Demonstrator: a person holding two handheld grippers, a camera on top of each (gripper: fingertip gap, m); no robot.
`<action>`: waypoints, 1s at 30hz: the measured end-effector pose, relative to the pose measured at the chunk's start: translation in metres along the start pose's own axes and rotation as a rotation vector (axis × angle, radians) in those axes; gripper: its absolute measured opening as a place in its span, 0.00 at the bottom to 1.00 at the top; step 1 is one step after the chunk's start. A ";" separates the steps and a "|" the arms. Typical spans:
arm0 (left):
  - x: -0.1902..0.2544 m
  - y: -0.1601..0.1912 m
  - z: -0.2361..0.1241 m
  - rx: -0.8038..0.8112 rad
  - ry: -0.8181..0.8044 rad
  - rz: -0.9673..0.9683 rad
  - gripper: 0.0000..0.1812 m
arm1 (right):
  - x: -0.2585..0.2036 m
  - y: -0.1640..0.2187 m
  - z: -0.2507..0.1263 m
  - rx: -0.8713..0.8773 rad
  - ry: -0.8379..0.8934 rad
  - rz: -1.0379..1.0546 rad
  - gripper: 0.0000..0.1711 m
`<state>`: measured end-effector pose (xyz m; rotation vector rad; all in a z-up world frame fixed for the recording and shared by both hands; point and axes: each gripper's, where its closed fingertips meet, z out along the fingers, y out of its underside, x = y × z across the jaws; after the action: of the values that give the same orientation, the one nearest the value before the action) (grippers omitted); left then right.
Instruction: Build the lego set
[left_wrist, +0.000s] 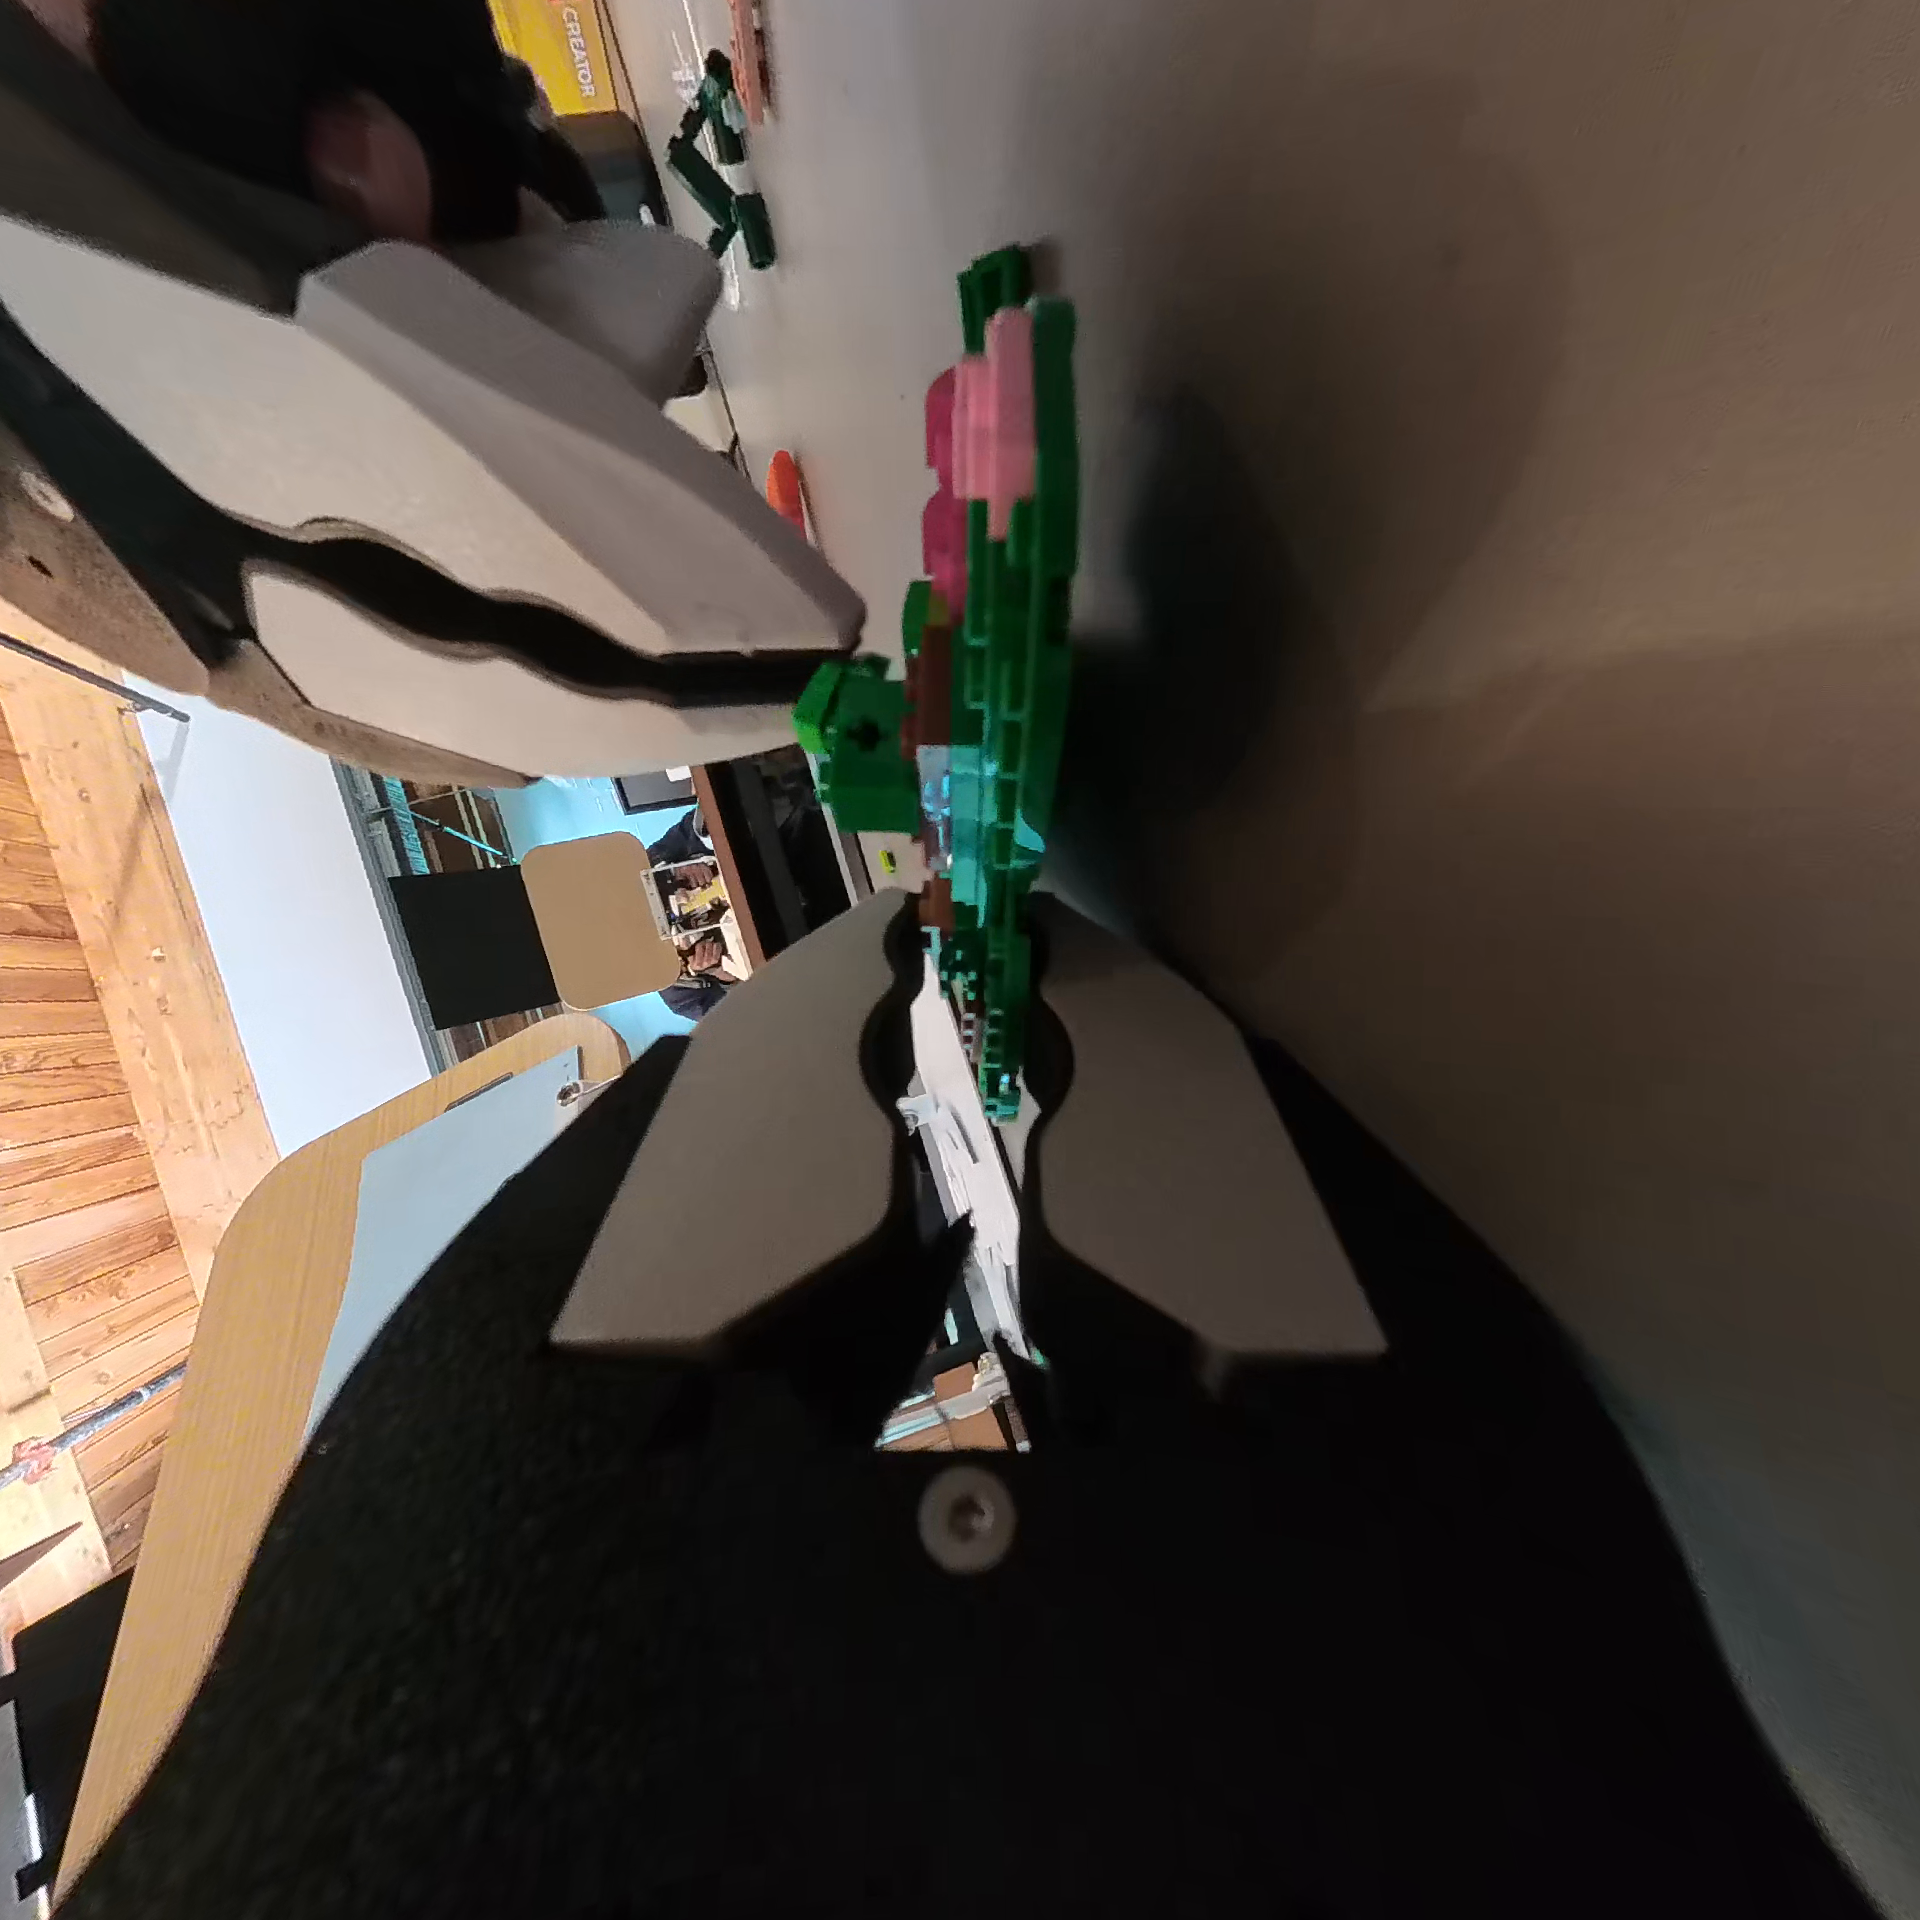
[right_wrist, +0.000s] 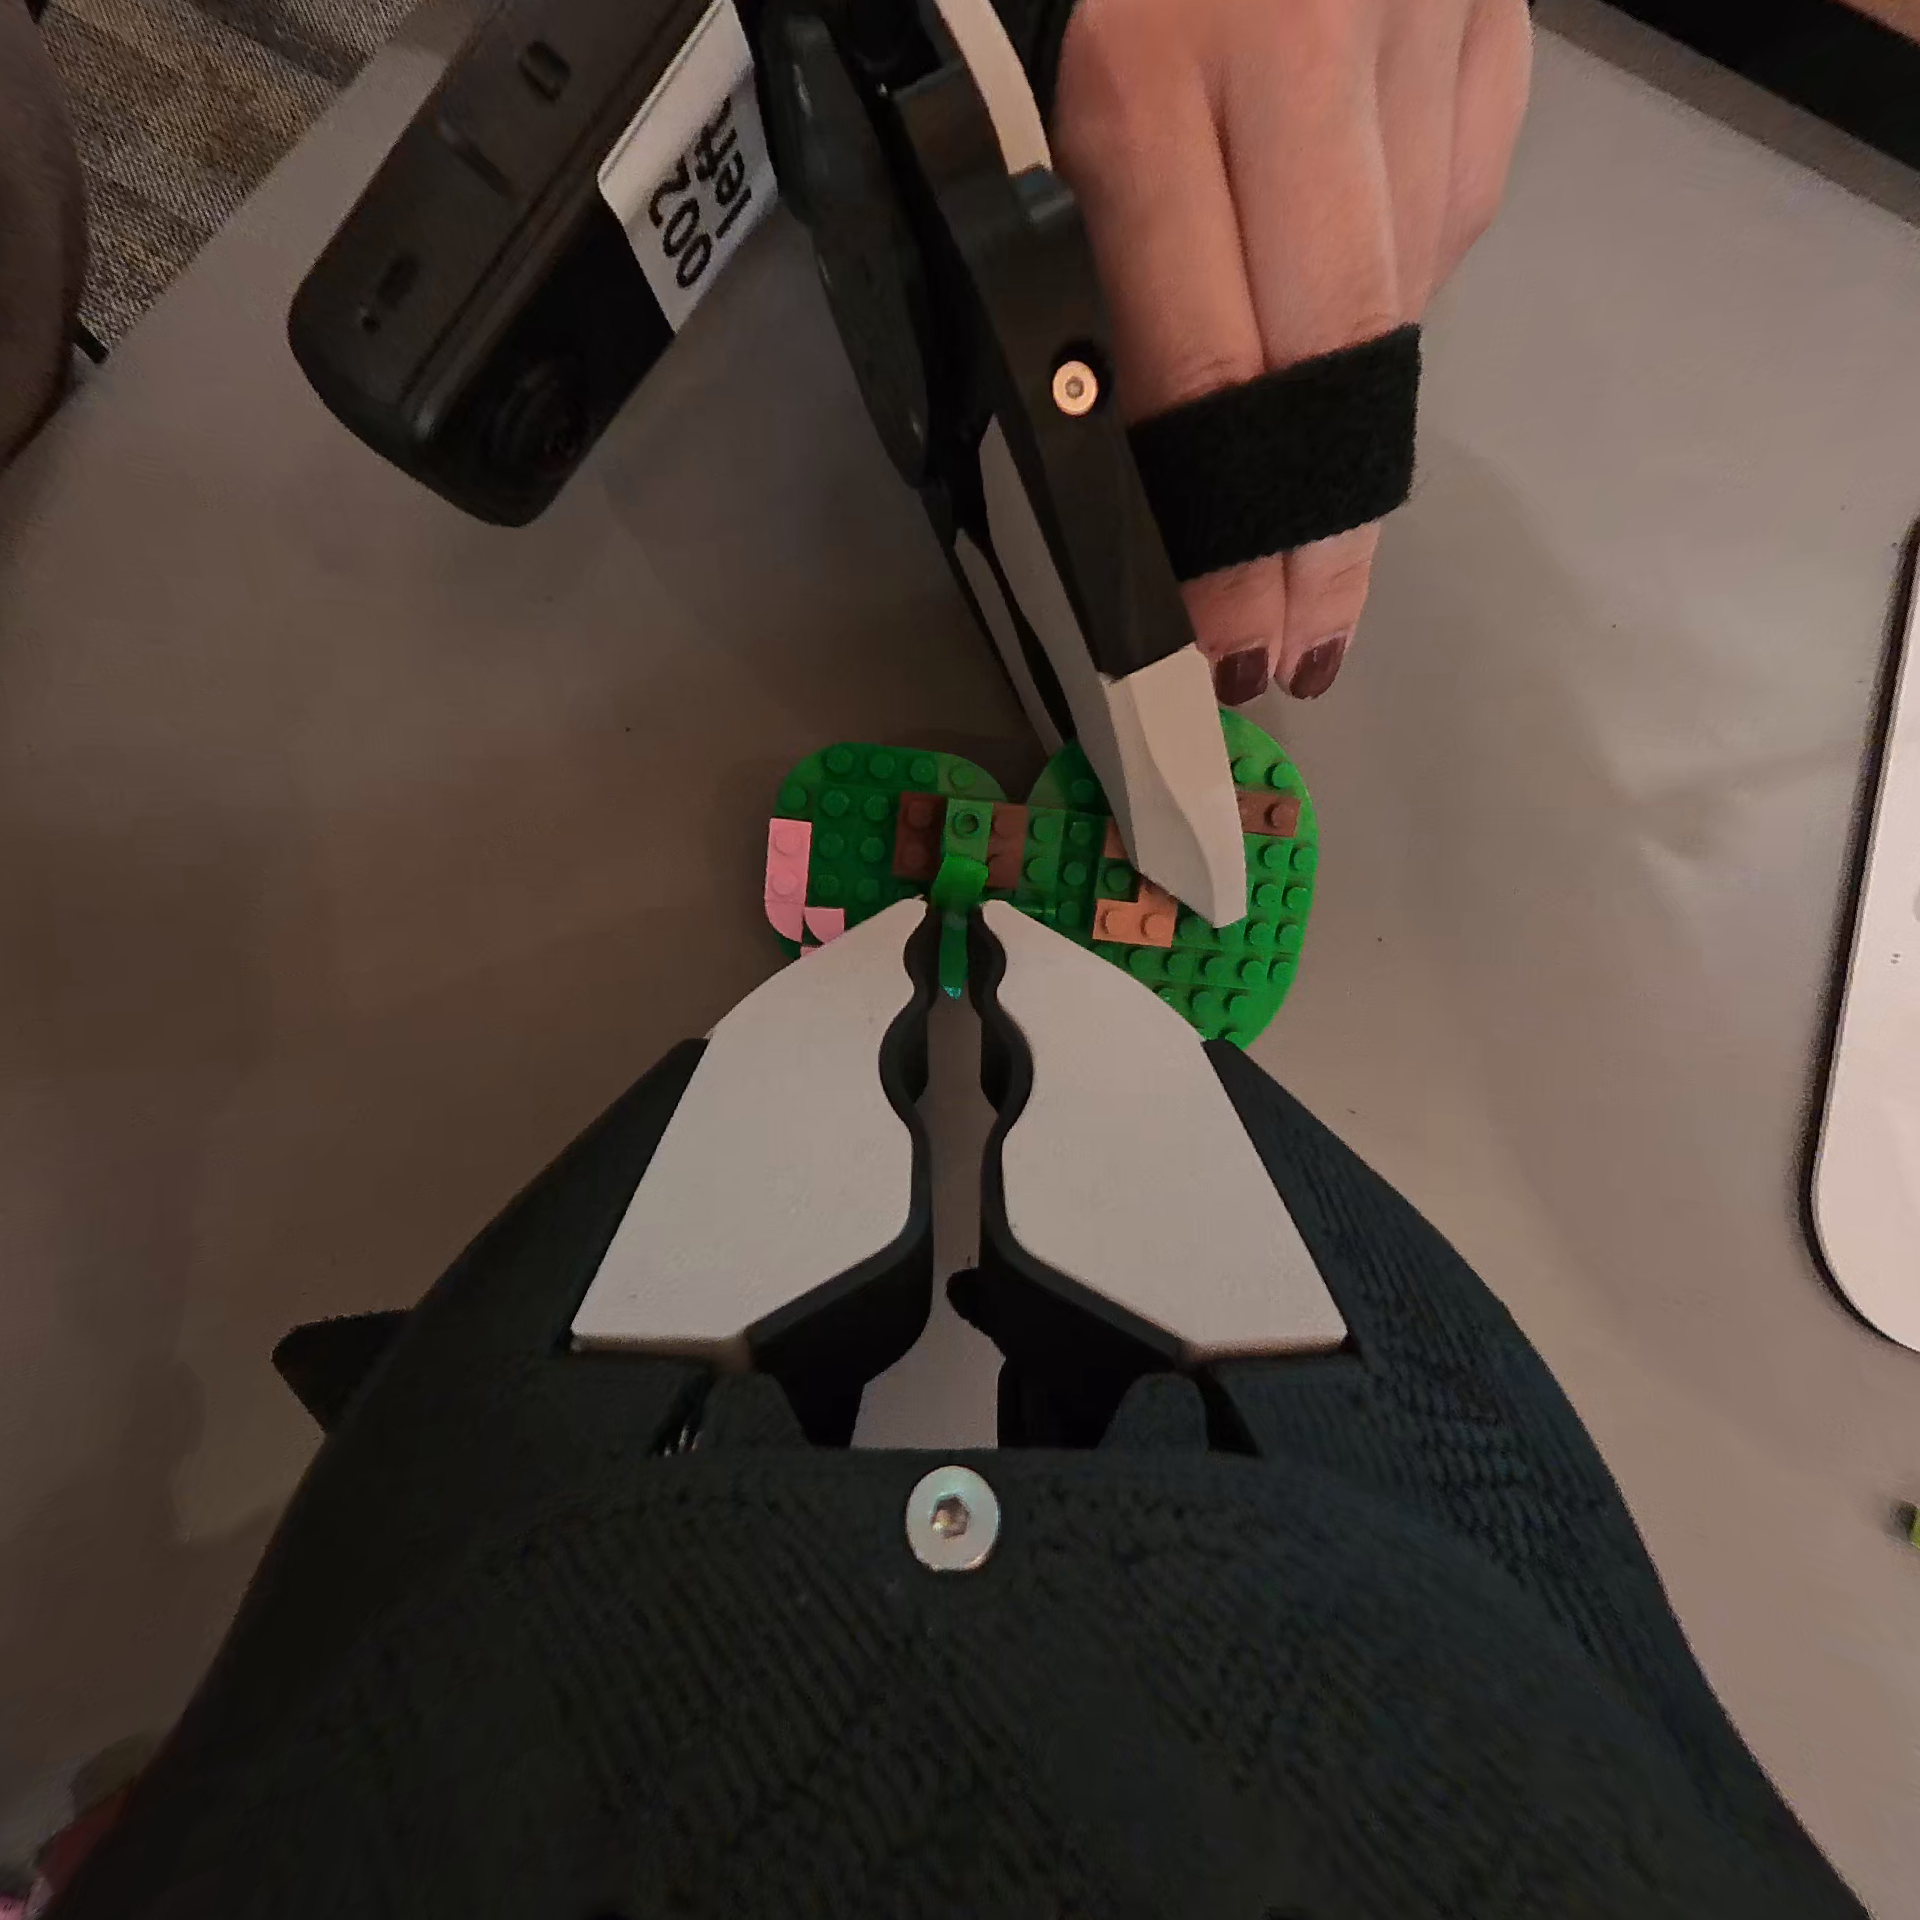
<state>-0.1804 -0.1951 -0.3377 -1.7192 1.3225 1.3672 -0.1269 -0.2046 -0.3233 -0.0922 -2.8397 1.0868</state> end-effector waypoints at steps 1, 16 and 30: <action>0.000 0.000 0.000 0.000 0.000 -0.001 0.09 | 0.000 0.000 0.000 0.001 0.001 0.003 0.02; 0.001 0.000 0.001 -0.003 0.004 -0.012 0.09 | 0.001 -0.002 0.000 0.013 0.011 0.045 0.03; 0.000 -0.002 0.001 -0.016 0.002 0.023 0.09 | -0.003 0.000 0.001 -0.040 -0.095 0.144 0.02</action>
<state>-0.1794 -0.1936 -0.3382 -1.7216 1.3403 1.3931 -0.1245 -0.2057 -0.3245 -0.2590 -2.9809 1.0878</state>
